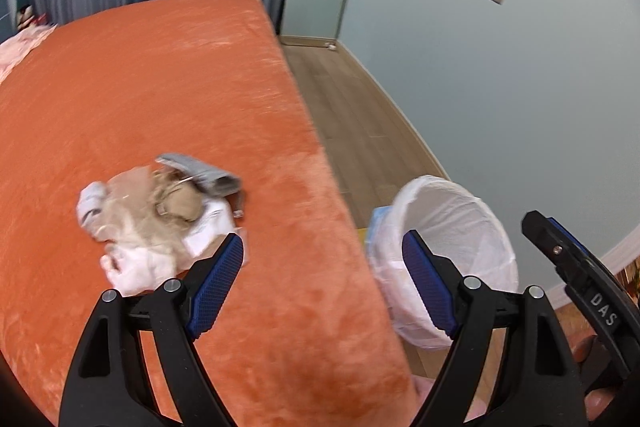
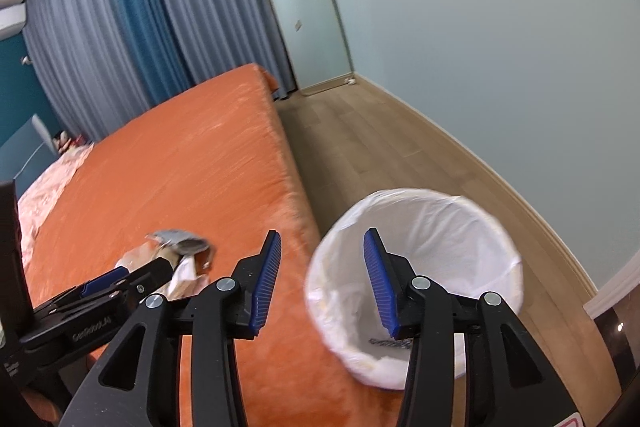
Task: Collect trash
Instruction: 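Grasp the white glove with the left tool while the right tool grasps the sheer beige fabric, then carry both items over the white bin and open the left tool to drop the glove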
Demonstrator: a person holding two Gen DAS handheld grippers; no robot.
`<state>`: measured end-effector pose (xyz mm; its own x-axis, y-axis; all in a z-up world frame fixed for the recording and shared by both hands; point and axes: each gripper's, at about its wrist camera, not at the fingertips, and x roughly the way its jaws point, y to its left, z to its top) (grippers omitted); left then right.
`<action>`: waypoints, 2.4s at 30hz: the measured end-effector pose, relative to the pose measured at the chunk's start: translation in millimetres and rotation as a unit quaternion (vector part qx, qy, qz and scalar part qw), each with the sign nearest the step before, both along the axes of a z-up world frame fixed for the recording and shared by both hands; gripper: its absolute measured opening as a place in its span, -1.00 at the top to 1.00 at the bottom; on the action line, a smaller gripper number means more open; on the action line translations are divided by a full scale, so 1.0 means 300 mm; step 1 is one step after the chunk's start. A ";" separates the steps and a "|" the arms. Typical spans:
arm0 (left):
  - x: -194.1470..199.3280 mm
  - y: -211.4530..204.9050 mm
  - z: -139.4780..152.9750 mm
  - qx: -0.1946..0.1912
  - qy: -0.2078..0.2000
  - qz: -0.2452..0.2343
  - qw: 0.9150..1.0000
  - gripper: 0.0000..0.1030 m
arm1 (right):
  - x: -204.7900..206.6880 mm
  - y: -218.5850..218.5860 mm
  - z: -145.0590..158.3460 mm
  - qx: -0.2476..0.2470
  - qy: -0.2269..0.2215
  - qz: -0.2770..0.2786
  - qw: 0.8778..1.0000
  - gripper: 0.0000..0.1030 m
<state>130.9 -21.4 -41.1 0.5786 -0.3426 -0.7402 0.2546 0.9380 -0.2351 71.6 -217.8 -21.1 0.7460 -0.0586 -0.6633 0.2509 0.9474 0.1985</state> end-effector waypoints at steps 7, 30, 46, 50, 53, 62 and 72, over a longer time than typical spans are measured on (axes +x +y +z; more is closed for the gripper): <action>0.042 0.222 -0.107 0.013 0.032 0.058 0.998 -0.51 | 0.055 0.163 -0.056 0.004 0.023 0.039 0.999 0.17; 0.140 0.487 -0.389 -0.021 0.117 0.045 0.992 0.72 | 0.244 0.518 -0.280 0.004 0.102 0.110 0.989 0.17; 0.056 0.660 -0.308 -0.048 0.102 0.090 0.990 0.74 | 0.356 0.723 -0.369 0.015 0.127 0.182 0.975 0.17; 0.063 0.691 -0.310 -0.048 0.103 0.097 0.989 0.74 | 0.394 0.778 -0.416 0.009 0.141 0.196 0.970 0.17; 0.069 0.711 -0.314 -0.046 0.105 0.102 0.988 0.74 | 0.432 0.815 -0.454 -0.009 0.150 0.201 0.968 0.17; 0.083 0.753 -0.268 -0.047 0.092 0.114 0.988 0.74 | 0.482 0.808 -0.437 0.009 0.151 0.204 0.967 0.95; 0.070 0.704 -0.088 -0.053 0.046 0.104 0.992 0.74 | 0.426 0.739 -0.081 0.054 0.048 0.211 0.975 0.96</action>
